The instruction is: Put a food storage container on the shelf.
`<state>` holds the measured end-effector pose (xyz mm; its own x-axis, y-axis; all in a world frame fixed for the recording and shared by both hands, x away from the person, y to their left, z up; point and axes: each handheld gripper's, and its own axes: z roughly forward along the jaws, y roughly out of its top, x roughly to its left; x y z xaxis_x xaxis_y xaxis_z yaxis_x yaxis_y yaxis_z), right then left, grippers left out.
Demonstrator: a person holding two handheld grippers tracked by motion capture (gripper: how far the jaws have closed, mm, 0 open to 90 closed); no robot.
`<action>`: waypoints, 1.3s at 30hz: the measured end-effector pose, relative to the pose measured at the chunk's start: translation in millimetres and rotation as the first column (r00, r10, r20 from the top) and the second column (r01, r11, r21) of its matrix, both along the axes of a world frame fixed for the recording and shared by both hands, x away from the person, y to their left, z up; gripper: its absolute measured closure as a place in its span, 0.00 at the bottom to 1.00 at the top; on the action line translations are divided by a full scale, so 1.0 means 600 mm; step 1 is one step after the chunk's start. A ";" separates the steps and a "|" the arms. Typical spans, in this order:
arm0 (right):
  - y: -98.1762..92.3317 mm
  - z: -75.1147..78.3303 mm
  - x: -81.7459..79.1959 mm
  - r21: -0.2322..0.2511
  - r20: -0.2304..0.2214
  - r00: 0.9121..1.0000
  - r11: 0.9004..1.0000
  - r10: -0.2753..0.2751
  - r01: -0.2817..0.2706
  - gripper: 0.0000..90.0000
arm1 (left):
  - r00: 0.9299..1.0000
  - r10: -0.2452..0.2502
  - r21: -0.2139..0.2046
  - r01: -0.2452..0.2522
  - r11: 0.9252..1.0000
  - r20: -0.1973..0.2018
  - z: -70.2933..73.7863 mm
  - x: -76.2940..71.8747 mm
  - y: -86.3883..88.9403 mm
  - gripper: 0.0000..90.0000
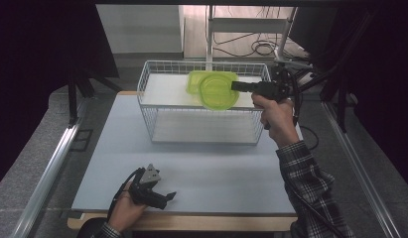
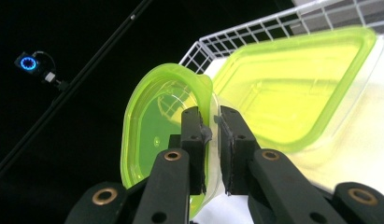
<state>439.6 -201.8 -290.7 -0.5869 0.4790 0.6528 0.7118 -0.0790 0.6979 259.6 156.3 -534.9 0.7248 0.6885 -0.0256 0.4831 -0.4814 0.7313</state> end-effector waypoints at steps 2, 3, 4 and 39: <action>0.002 0.005 0.005 0.004 0.006 1.000 1.000 -0.008 0.008 0.90 | 1.000 0.000 0.000 0.000 1.000 0.001 0.000 0.000 0.000 0.03; 0.003 0.008 0.007 0.004 0.007 1.000 1.000 -0.013 0.013 0.90 | 1.000 -0.001 0.000 0.001 1.000 0.000 0.000 0.000 0.000 0.03; 0.004 0.010 0.009 0.003 0.009 1.000 1.000 -0.016 0.016 0.90 | 1.000 -0.002 0.001 0.002 1.000 -0.001 0.000 0.000 0.000 0.03; 0.050 0.042 0.090 -0.117 0.029 0.981 0.974 -0.191 0.193 0.88 | 1.000 -0.007 0.004 0.007 1.000 0.000 0.000 -0.001 0.001 0.03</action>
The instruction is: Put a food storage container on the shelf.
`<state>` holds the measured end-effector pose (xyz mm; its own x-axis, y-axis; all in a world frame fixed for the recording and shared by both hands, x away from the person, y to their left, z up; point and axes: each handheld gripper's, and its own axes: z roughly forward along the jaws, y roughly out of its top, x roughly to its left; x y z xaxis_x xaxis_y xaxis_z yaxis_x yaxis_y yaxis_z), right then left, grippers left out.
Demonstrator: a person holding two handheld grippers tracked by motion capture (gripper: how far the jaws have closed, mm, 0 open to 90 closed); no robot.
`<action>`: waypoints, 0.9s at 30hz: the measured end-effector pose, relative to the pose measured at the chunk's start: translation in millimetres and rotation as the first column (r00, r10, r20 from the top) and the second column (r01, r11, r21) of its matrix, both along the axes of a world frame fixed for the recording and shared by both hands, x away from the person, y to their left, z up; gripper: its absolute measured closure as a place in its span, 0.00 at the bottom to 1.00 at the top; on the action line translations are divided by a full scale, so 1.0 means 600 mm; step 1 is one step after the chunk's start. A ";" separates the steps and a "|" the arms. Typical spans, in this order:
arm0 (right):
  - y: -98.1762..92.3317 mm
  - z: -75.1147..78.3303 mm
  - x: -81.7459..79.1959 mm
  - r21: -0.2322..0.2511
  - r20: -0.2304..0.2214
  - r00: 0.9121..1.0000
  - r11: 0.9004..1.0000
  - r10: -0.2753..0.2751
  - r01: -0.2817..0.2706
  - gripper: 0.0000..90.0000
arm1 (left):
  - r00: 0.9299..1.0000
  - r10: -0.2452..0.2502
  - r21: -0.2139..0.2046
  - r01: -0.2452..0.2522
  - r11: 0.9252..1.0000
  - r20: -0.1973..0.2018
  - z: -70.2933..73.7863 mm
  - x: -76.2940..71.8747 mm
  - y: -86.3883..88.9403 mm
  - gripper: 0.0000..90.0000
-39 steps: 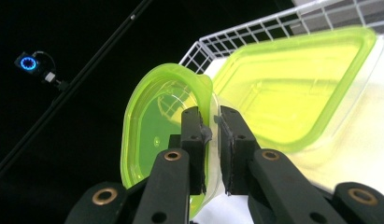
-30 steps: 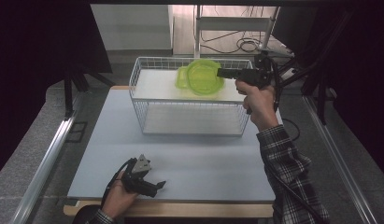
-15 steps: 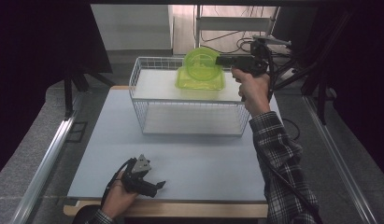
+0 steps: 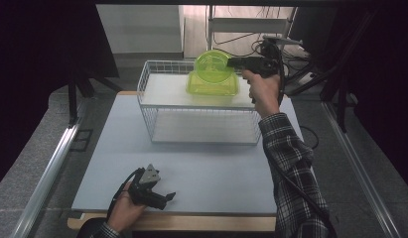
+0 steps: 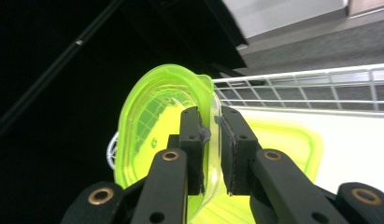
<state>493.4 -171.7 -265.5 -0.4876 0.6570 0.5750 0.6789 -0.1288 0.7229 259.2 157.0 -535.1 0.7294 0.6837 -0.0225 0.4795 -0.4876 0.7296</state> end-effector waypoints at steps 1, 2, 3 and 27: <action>0.001 0.001 0.000 -0.017 0.004 1.000 1.000 -0.008 0.008 0.87 | 1.000 -0.001 0.002 0.001 1.000 -0.001 0.000 0.000 0.000 0.03; 0.003 0.002 0.001 -0.033 0.009 1.000 0.999 -0.016 0.016 0.87 | 1.000 -0.002 0.003 0.002 1.000 -0.001 0.000 0.000 -0.001 0.03; 0.004 0.002 0.001 -0.045 0.014 1.000 0.999 -0.023 0.023 0.86 | 1.000 -0.002 0.005 0.002 1.000 -0.001 0.000 0.000 -0.001 0.03; -0.003 0.004 0.002 -0.097 0.071 0.997 0.995 -0.032 0.039 0.52 | 1.000 0.002 0.010 -0.002 1.000 0.001 0.000 0.000 0.001 0.03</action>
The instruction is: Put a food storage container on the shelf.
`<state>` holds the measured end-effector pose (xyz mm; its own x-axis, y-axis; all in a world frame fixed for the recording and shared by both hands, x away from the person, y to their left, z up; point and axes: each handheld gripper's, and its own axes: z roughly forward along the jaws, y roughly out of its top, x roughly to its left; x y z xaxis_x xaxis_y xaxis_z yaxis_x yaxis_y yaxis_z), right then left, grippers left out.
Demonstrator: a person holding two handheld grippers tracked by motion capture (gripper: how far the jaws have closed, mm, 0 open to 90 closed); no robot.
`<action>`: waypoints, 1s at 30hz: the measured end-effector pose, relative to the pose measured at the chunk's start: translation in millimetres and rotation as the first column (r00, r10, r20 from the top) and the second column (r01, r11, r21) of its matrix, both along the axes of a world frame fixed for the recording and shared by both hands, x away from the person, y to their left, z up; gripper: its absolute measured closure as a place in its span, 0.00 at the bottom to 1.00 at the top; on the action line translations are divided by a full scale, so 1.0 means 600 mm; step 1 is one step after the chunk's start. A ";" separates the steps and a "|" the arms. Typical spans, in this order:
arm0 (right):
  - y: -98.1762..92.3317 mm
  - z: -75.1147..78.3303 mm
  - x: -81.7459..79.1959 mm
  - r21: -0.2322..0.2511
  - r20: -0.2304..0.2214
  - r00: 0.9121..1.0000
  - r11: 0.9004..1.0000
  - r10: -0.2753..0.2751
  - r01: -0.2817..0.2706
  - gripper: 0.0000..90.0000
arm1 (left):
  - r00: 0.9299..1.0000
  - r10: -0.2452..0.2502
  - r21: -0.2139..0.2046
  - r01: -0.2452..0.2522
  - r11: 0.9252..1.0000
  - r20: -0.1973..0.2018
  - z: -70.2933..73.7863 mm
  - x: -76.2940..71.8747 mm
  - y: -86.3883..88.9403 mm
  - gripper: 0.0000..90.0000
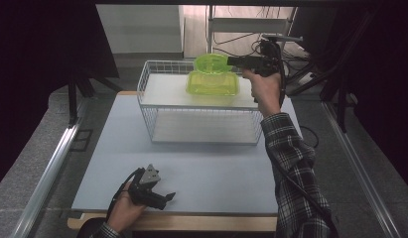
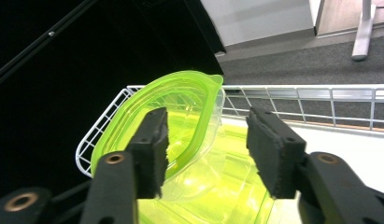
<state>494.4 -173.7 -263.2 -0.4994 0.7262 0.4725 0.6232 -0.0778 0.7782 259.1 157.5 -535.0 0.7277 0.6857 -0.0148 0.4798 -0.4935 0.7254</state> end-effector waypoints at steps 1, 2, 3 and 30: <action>-0.001 0.000 -0.001 0.002 -0.001 1.000 1.000 0.004 -0.004 0.50 | 1.000 0.000 0.001 0.000 1.000 0.000 0.000 0.000 0.000 0.03; -0.003 0.001 -0.002 0.002 0.001 1.000 1.000 0.010 -0.010 0.48 | 1.000 0.001 0.001 -0.001 1.000 0.000 0.000 0.000 0.000 0.03; -0.003 0.001 -0.004 0.001 0.005 1.000 1.000 0.016 -0.016 0.45 | 1.000 0.001 0.000 -0.001 1.000 0.000 0.000 0.000 0.000 0.03; 0.005 -0.013 -0.053 -0.110 0.086 0.986 0.985 0.140 -0.130 0.15 | 1.000 0.011 -0.046 -0.011 0.999 -0.015 0.004 0.002 0.005 0.03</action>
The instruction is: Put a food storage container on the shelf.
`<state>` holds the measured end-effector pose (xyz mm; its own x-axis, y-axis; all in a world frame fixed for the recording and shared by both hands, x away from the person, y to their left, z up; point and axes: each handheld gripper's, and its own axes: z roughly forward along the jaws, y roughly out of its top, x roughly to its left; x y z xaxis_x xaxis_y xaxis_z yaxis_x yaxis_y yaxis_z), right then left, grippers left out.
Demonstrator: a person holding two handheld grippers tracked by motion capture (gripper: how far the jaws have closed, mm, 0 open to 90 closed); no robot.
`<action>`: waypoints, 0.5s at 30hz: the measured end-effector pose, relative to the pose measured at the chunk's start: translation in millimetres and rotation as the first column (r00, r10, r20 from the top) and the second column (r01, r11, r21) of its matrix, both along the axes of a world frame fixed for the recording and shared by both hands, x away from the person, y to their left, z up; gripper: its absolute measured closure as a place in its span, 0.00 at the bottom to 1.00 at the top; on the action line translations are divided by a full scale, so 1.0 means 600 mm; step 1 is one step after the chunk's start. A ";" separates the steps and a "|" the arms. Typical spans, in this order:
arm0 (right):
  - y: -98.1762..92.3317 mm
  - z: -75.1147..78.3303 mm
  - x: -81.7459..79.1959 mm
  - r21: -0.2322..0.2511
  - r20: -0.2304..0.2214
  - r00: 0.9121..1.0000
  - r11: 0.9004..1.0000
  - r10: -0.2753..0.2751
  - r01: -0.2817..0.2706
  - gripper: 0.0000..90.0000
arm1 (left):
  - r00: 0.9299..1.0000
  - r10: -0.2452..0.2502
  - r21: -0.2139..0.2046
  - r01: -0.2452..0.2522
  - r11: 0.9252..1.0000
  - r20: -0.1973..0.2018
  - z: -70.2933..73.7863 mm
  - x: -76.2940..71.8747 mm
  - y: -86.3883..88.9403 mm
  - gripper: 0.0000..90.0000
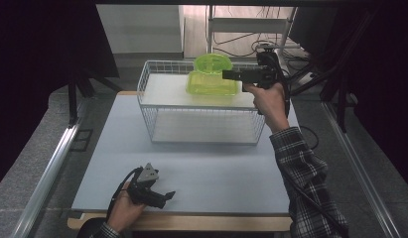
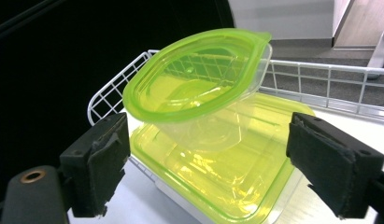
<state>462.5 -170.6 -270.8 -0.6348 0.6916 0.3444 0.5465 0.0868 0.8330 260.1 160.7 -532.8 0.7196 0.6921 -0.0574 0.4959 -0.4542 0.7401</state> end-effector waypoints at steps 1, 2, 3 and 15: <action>0.000 -0.001 -0.001 -0.003 0.001 1.000 1.000 0.002 -0.002 0.14 | 1.000 0.000 -0.001 0.000 1.000 0.000 0.000 0.000 0.000 0.03; 0.000 -0.002 -0.004 -0.009 0.005 1.000 1.000 0.004 -0.004 0.13 | 1.000 -0.001 0.000 0.001 1.000 0.001 0.000 0.000 0.000 0.03; 0.000 -0.002 -0.005 -0.011 0.009 1.000 1.000 0.006 -0.006 0.13 | 1.000 -0.001 0.000 0.001 1.000 0.000 0.000 0.000 0.000 0.03; 0.004 -0.013 -0.031 -0.059 0.053 0.997 0.997 0.053 -0.050 0.06 | 1.000 -0.005 0.007 0.005 1.000 -0.004 -0.001 0.000 -0.001 0.03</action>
<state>444.1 -167.9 -278.6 -0.6871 0.6750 0.2686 0.4939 0.1628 0.8542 260.1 160.3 -533.4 0.7227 0.6889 -0.0558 0.4969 -0.4617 0.7348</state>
